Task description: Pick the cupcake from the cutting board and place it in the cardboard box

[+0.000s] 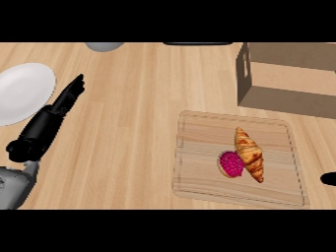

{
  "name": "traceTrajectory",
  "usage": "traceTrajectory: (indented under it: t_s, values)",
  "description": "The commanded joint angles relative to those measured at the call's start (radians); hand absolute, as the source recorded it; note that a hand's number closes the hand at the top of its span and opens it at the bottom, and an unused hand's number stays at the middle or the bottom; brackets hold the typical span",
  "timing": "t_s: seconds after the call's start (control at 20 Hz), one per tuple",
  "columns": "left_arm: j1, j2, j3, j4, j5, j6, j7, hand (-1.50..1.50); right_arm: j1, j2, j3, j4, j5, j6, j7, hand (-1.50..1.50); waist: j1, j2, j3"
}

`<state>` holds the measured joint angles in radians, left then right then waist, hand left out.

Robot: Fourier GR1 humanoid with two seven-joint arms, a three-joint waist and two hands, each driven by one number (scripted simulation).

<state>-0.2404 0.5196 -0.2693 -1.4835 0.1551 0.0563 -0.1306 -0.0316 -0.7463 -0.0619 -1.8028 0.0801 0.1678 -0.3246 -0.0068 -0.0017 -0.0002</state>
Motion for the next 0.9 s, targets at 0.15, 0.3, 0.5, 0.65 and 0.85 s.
traceTrajectory:
  t_s: [0.15,0.3,0.5,0.65,0.85]
  values:
    - [0.022,-0.024,-0.010,-0.009,-0.025,-0.008,-0.030,0.00,-0.018,-0.135,0.133,-0.131,0.214,0.101,0.197,-1.50,0.018,0.000,-0.003]
    - [-0.022,-0.004,0.023,-0.015,0.000,-0.038,0.014,0.00,-0.038,-0.147,0.233,-0.228,0.281,0.164,0.312,-1.50,0.018,0.000,-0.002]
    - [-0.006,-0.016,0.003,-0.072,-0.025,-0.026,0.068,0.00,-0.079,-0.125,0.334,-0.373,0.305,0.266,0.530,-1.50,0.019,-0.003,-0.002]
    - [0.003,-0.044,-0.001,-0.022,-0.053,-0.020,0.025,0.00,-0.079,-0.104,0.422,-0.417,0.415,0.298,0.646,-1.50,0.012,0.000,-0.001]
    - [-0.058,-0.019,0.065,0.008,-0.015,-0.079,0.036,0.00,-0.194,0.001,0.535,-0.427,0.417,0.422,0.862,-1.50,0.015,0.002,-0.002]
